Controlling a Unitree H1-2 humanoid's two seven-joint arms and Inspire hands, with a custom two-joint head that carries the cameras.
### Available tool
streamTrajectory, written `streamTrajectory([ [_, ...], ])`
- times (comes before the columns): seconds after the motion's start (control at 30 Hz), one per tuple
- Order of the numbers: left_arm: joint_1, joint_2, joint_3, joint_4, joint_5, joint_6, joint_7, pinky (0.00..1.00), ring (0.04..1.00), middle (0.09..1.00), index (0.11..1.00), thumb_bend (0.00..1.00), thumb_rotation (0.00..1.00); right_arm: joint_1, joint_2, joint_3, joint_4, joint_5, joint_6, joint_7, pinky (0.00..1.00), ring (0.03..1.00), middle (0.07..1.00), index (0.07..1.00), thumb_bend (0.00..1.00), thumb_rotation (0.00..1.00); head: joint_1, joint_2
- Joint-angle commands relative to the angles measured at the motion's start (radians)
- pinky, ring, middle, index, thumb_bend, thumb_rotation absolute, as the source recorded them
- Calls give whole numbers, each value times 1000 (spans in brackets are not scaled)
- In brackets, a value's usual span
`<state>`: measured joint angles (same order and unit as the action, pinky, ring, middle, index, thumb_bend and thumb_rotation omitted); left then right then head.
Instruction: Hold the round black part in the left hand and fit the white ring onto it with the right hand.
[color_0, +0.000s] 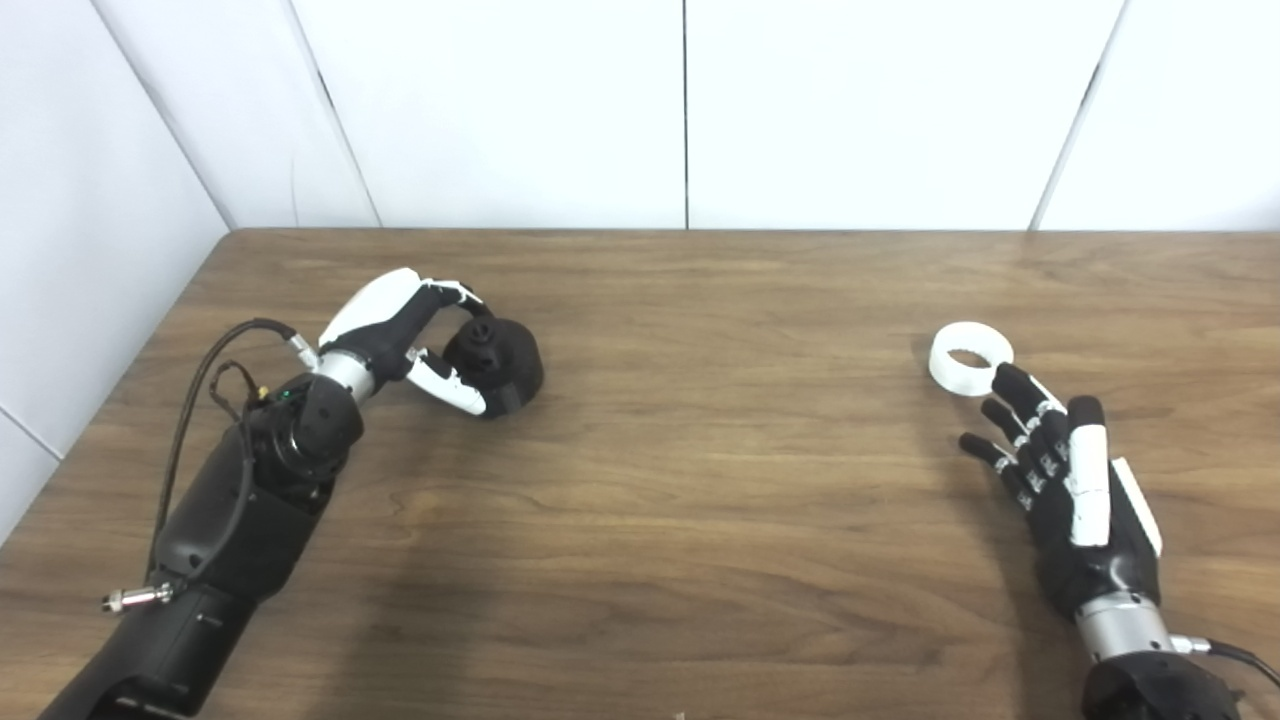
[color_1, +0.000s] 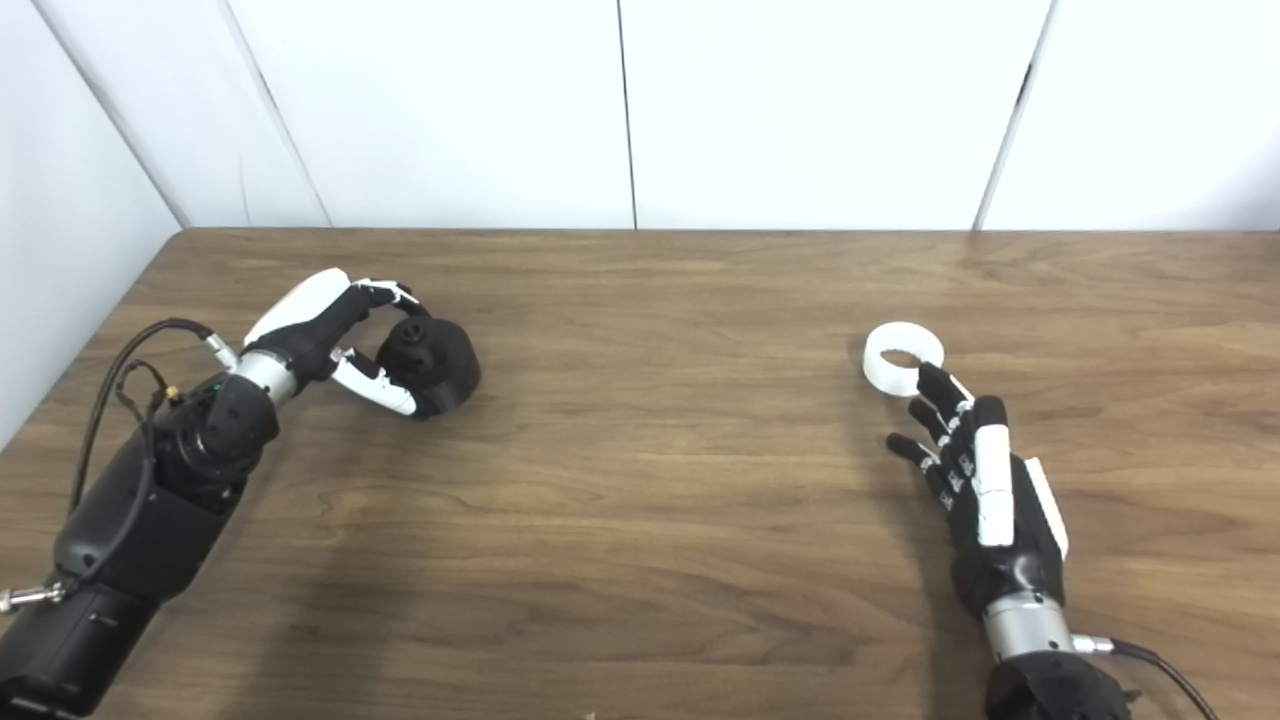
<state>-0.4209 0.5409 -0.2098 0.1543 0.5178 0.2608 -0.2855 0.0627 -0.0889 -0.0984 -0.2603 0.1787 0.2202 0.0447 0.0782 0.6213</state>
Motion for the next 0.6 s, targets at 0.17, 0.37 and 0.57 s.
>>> streamTrajectory([
  [0.17, -26, 12, 17, -20, 10, -3, 21, 868, 973, 907, 659, 866, 126, 21, -6, 0, -38, 5, -34, 16, 800, 924, 925, 876, 631, 1000, -1, 3],
  [0.37, -17, 5, 19, -45, 8, 25, 7, 887, 977, 906, 669, 870, 144, 19, -9, -2, -37, 13, -33, 24, 817, 930, 928, 881, 632, 1000, 1, 6],
  [0.57, -6, 4, 5, -80, 13, 23, -4, 880, 977, 901, 667, 885, 165, 18, -6, -2, -41, 10, -28, 25, 819, 931, 927, 882, 636, 1000, -1, 10],
])
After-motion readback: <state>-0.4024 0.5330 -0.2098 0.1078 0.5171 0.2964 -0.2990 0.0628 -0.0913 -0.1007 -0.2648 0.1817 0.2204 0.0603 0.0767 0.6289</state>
